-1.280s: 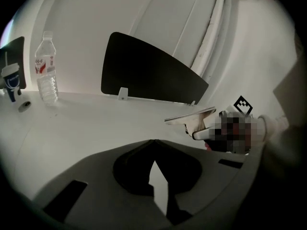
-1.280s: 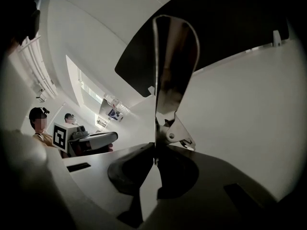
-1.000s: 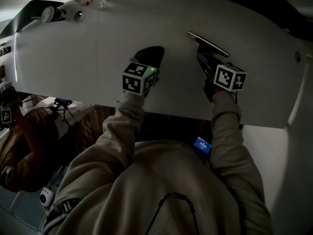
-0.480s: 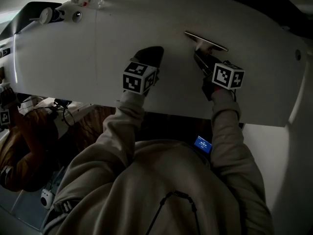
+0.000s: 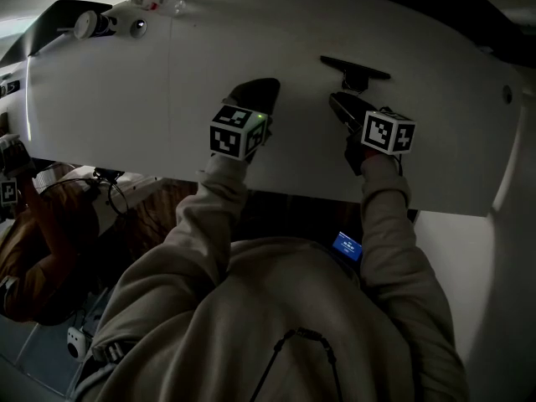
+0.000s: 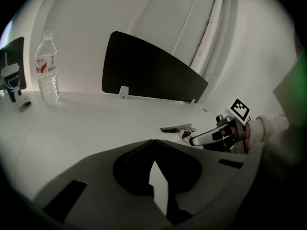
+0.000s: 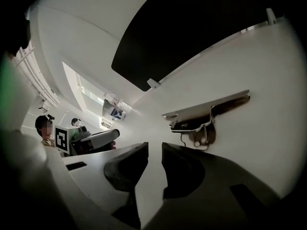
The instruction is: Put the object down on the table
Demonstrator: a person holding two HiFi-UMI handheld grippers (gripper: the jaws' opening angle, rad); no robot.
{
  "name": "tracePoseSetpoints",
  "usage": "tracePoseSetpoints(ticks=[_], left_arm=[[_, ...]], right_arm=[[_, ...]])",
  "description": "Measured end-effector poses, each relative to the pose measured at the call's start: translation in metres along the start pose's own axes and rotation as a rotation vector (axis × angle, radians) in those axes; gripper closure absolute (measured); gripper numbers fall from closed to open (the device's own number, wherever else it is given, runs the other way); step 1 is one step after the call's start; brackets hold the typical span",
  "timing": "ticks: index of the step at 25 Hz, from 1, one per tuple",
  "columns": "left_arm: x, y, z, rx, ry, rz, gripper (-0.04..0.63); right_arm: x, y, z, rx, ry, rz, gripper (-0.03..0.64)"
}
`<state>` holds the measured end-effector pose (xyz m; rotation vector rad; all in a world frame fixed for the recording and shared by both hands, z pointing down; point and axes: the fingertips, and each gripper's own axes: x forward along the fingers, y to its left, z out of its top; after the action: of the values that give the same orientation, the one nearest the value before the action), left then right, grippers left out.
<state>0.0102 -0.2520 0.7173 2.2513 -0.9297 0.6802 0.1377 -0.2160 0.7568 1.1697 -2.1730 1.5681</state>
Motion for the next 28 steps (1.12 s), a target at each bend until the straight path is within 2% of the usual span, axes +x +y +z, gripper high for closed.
tracePoseSetpoints(ticks=[2, 4, 7, 18, 28], left_arm=[[-0.002, -0.001, 0.001, 0.003, -0.006, 0.001, 0.591], [-0.005, -0.003, 0.002, 0.009, -0.014, 0.0, 0.591], [-0.011, -0.005, 0.007, 0.017, -0.027, 0.0, 0.591], [-0.053, -0.021, 0.048, 0.055, -0.118, 0.005, 0.591], [-0.122, -0.043, 0.127, 0.132, -0.26, 0.025, 0.591]], right_arm=[[-0.001, 0.006, 0.004, -0.021, -0.013, 0.003, 0.531], [-0.006, 0.01, 0.01, -0.055, -0.047, -0.014, 0.595], [-0.015, 0.017, 0.024, -0.084, -0.118, -0.029, 0.598], [-0.049, 0.073, 0.056, -0.24, -0.192, -0.061, 0.598], [-0.121, 0.151, 0.117, -0.391, -0.331, -0.085, 0.598]])
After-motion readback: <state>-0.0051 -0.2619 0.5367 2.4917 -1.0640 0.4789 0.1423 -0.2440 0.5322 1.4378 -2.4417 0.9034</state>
